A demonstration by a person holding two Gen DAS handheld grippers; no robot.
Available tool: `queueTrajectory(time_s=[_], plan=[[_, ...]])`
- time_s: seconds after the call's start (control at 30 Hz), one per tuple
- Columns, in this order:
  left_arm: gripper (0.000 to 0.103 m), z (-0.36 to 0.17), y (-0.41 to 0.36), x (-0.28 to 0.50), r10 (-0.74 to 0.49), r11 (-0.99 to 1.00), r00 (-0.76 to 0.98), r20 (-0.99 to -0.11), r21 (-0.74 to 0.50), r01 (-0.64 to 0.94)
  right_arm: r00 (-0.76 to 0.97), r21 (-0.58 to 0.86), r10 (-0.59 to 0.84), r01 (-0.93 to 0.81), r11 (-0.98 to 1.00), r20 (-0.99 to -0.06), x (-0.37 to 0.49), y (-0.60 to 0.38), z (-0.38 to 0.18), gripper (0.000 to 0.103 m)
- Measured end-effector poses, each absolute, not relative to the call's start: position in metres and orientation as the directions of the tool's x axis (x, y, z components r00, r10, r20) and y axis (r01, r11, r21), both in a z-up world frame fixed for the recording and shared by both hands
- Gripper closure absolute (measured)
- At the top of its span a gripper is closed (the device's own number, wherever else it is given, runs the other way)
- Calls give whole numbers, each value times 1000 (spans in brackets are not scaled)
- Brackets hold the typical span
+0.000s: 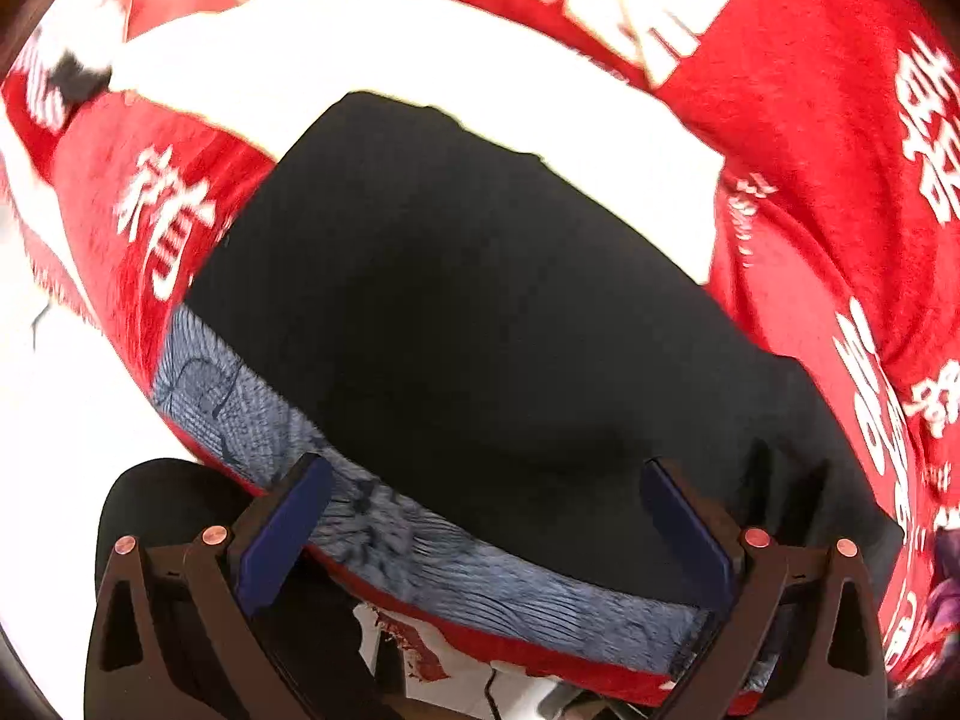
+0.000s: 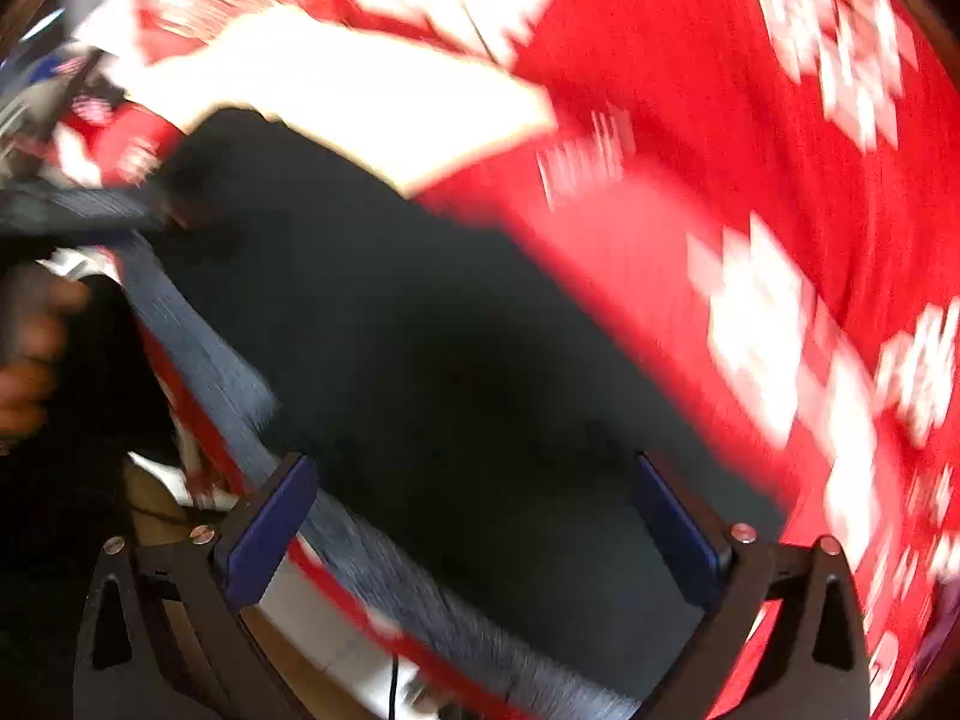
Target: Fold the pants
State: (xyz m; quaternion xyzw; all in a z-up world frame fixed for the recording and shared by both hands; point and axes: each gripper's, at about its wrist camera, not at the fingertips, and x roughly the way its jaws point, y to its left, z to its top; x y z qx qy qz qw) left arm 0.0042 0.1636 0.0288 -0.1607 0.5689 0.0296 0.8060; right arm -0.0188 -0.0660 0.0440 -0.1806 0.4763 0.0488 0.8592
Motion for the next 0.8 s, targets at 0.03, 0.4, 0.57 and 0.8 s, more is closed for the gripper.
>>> queueTrajectory(time_s=[0.03,0.4,0.57,0.8], plan=[[0,20,166,7,-136,949,321,-937,-216,-229,586,-294,-77,-285,912,-806,-16,-56,55,0],[0,1,173,0,-168,940,337,-926,-253,-229,342,18,284,-611,792,-896,152,30,38,0],[0,3,172,-3,-158,943,348,-924,-246,-223,226,58,292,-693,718,-929,198,98,4,0],[0,4,162,-1,-126,954,368,-921,-215,-210,90,122,299,-775,620,-950,212,150,-29,0]])
